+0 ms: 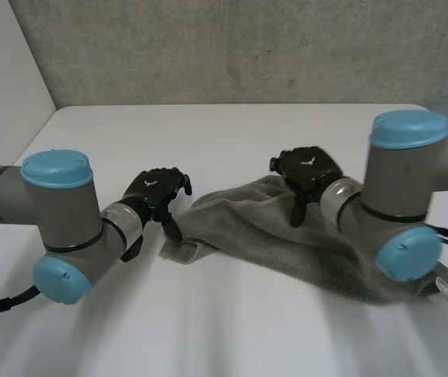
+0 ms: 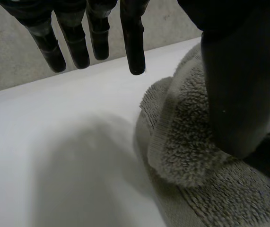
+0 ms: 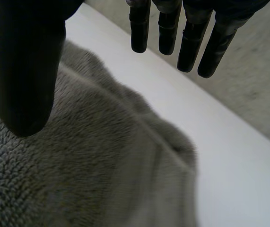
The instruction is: Fold the towel.
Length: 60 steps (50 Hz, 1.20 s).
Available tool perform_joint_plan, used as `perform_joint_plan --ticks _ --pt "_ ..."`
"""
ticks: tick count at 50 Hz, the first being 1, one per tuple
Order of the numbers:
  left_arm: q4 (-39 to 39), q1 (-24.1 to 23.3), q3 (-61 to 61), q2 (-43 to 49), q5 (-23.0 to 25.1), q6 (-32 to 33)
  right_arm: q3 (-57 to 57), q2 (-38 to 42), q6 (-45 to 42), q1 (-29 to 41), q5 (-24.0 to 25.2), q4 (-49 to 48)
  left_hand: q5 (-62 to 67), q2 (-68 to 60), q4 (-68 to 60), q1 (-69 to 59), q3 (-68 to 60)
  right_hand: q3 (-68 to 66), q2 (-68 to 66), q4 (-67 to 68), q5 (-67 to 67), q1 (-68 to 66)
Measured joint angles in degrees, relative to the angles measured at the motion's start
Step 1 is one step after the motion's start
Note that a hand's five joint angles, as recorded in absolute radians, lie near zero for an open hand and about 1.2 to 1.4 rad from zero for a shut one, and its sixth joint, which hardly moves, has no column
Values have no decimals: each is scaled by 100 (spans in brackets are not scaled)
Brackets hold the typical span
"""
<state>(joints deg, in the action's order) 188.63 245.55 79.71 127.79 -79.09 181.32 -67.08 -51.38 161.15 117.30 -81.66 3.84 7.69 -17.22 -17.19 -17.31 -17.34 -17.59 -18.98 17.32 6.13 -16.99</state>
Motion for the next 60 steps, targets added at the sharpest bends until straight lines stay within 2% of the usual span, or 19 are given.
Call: perform_joint_plan --ticks 4,8,12,13,16,21,25,26,28,29,32,34,40,45,50,55,57,59,60 --pt "-21 -21 4 36 5 -6 494 550 92 146 -4 194 660 -653 -631 -660 -638 -28 -12 29 187 -85" --pt "-35 -59 24 49 15 -14 1058 1087 99 266 -7 550 1645 -1700 -1668 -1701 -1642 -805 -620 846 1057 -858" --pt "-38 -95 78 20 78 -20 1545 1410 73 313 -5 954 3496 -3583 -3581 -3549 -3541 -3393 -3366 3412 3534 -3502" --pt "-38 -104 94 7 133 -23 1672 1457 67 318 -4 1064 3968 -4074 -4073 -3957 -4028 -4380 -4468 4459 4567 -4612" --pt "-38 -117 117 -17 298 -26 1885 1477 63 320 -4 1230 4391 -4507 -4511 -4330 -4460 -5333 -5364 5655 5521 -5764" --pt "-34 -124 106 -31 625 -32 2059 1247 51 312 -5 1343 5546 -5662 -5730 -5436 -5638 -5422 -5369 5795 5609 -5811" --pt "-34 -122 66 -51 778 -53 2039 900 11 293 -3 1392 5677 -5787 -6035 -5557 -5786 -5475 -5421 5795 5612 -5812" --pt "-32 -121 56 -66 795 -60 2010 789 -2 283 -3 1425 5677 -5787 -6038 -5558 -5787 -5311 -5210 5507 5441 -5470" --pt "-26 -118 47 -106 811 -75 1906 552 -29 261 -1 1516 5677 -5787 -6037 -5559 -5787 -3703 -3499 3775 3832 -3796" --pt "-22 -117 46 -117 812 -79 1875 502 -35 255 -1 1539 5677 -5787 -6037 -5559 -5787 -3342 -3148 3506 3564 -3426" --pt "-1 -114 58 -162 808 -95 1617 218 -67 217 3 1670 5545 -5630 -5691 -5475 -5627 -2210 -2078 2296 2300 -2234" --pt "14 -114 72 -173 801 -103 1378 61 -84 190 7 1728 4842 -4868 -4872 -4893 -4865 -1986 -1915 2011 1976 -1968" --pt "27 -120 108 -115 795 -98 782 -86 -102 156 22 1688 3654 -3699 -3724 -3687 -3721 -1636 -1563 1725 1605 -1599" --pt "28 -130 131 -29 802 -79 377 -85 -103 145 24 1460 3361 -3447 -3448 -3426 -3465 -1632 -1561 1725 1595 -1597" --pt "28 -138 176 17 812 -64 84 -85 -102 110 4 1210 2572 -2686 -2696 -2632 -2709 -1632 -1562 1725 1610 -1605" --pt "32 -139 218 23 823 -61 -128 -217 -101 24 6 1087 2393 -2533 -2540 -2459 -2554 -2099 -1940 2112 2270 -2173" --pt "33 -142 230 26 830 -59 -210 -292 -101 -17 11 1032 2856 -2927 -2935 -2882 -2929 -2844 -2764 2862 3005 -2955" --pt "34 -147 239 35 836 -58 -293 -363 -101 -55 15 968 3742 -3912 -3908 -3836 -3889 -3809 -3791 3871 4021 -4022" --pt "34 -155 240 44 842 -57 -357 -421 -104 -82 20 905 4829 -5022 -4944 -4885 -4894 -4980 -4904 5116 5254 -5190"
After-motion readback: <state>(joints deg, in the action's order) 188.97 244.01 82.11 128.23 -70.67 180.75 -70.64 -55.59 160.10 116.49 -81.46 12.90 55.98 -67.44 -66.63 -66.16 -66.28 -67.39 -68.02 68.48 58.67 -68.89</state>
